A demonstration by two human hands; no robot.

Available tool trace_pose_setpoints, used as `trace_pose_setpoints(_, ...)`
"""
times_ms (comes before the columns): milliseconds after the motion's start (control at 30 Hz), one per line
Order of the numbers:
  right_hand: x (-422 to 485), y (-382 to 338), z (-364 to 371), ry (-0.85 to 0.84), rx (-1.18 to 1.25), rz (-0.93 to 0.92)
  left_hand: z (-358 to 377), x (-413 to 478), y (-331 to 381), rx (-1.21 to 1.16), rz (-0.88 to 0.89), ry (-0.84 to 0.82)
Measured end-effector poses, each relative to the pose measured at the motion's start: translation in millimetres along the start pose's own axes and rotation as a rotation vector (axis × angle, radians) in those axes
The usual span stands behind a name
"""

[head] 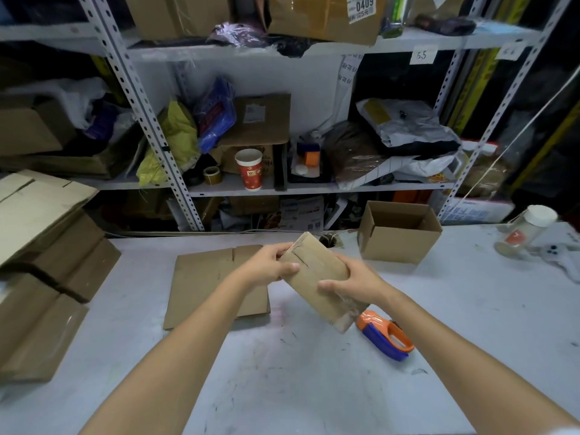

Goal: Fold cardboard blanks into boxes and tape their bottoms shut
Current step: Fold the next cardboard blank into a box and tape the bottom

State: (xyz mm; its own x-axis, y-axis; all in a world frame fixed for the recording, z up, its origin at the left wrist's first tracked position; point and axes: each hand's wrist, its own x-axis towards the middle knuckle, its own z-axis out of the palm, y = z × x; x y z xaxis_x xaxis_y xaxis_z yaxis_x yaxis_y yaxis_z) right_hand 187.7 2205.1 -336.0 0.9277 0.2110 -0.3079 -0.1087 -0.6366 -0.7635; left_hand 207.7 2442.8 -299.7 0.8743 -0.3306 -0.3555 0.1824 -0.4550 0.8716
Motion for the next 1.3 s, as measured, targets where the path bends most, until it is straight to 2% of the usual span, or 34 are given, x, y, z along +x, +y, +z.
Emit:
trace_pose_setpoints(100,-3.4,17.4,19.2,0.051,0.139,-0.026,2.2,6.1,-0.7,0.033,0.043,0.018)
trace_pose_setpoints(200,-4.4,27.9,36.8,0.136,0.376,0.054,16.7,9.3,-5.3,-0.056,0.034,0.224)
trace_pose_setpoints(267,-3.6,24.7,44.2,0.220,0.455,0.121,33.0,9.4,-14.3,-0.133,-0.041,0.289)
trace_pose_setpoints(367,-0.6,19.2,48.4,0.290,0.399,0.194,57.7,5.3,-36.4,-0.210,-0.175,0.158)
trace_pose_setpoints(500,-5.8,29.1,57.5,0.153,0.400,0.185,67.9,1.6,-56.3,-0.306,-0.269,0.093)
trace_pose_setpoints(633,-15.8,38.2,68.5,0.110,0.469,0.223,73.4,-1.0,-68.5,-0.301,-0.333,0.049)
trace_pose_setpoints(800,-13.4,51.6,80.0,0.070,0.380,0.243,88.5,-3.6,-81.1,-0.329,-0.355,0.084)
trace_pose_setpoints(867,-13.0,50.2,75.7,0.038,0.403,0.236,90.9,-0.4,-82.7,-0.334,-0.362,0.100)
trace_pose_setpoints(933,-14.4,53.5,62.4,-0.020,0.459,0.309,91.6,2.5,-83.1,-0.346,-0.372,0.105)
trace_pose_setpoints(1000,-15.3,72.2,46.3,-0.025,0.346,0.399,91.8,3.6,-83.5,-0.354,-0.380,0.103)
trace_pose_setpoints(1100,-17.2,118.8,33.6,0.115,-0.267,0.521,91.2,5.4,-87.8,-0.368,-0.388,0.099)
trace_pose_setpoints(1167,-17.6,146.4,34.3,0.140,-0.542,0.550,91.9,7.9,-89.2,-0.363,-0.384,0.101)
trace_pose_setpoints(1300,-7.8,173.9,55.4,-0.003,-0.603,0.439,92.4,11.0,-90.5,-0.363,-0.389,0.125)
